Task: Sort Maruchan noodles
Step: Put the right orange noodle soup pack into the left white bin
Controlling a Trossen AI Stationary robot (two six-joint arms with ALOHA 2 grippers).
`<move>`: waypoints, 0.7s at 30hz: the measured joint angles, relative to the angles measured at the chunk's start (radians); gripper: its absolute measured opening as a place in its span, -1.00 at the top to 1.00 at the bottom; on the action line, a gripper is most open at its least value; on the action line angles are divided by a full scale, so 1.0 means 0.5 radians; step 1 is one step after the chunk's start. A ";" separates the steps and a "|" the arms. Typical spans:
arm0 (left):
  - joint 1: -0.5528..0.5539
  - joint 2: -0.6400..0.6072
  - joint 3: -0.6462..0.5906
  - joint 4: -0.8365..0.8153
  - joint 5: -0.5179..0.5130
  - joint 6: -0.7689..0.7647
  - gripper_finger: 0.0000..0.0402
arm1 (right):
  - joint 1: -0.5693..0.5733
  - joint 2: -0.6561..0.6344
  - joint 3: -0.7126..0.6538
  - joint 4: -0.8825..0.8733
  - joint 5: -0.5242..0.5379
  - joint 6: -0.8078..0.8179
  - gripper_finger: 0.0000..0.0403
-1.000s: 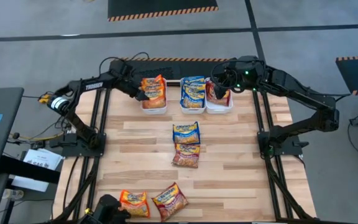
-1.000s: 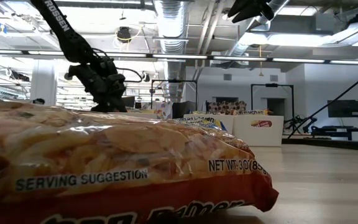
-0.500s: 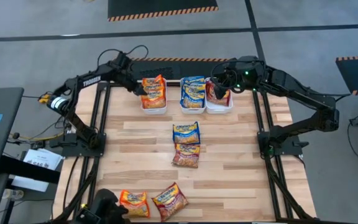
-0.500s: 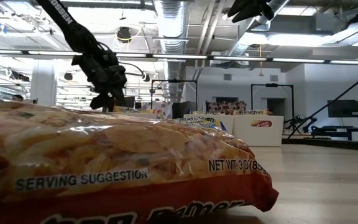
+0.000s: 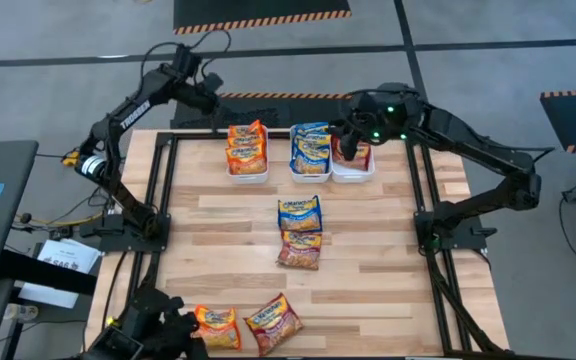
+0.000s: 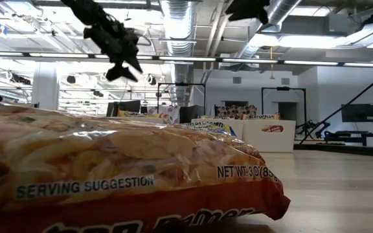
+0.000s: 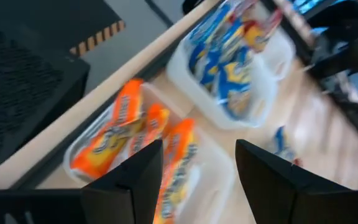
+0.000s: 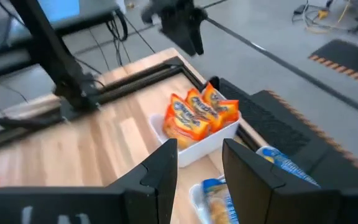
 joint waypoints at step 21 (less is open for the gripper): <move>-0.557 -0.461 0.298 -0.227 0.049 -0.353 0.07 | -0.209 0.534 0.003 -0.093 -0.920 -0.357 -0.09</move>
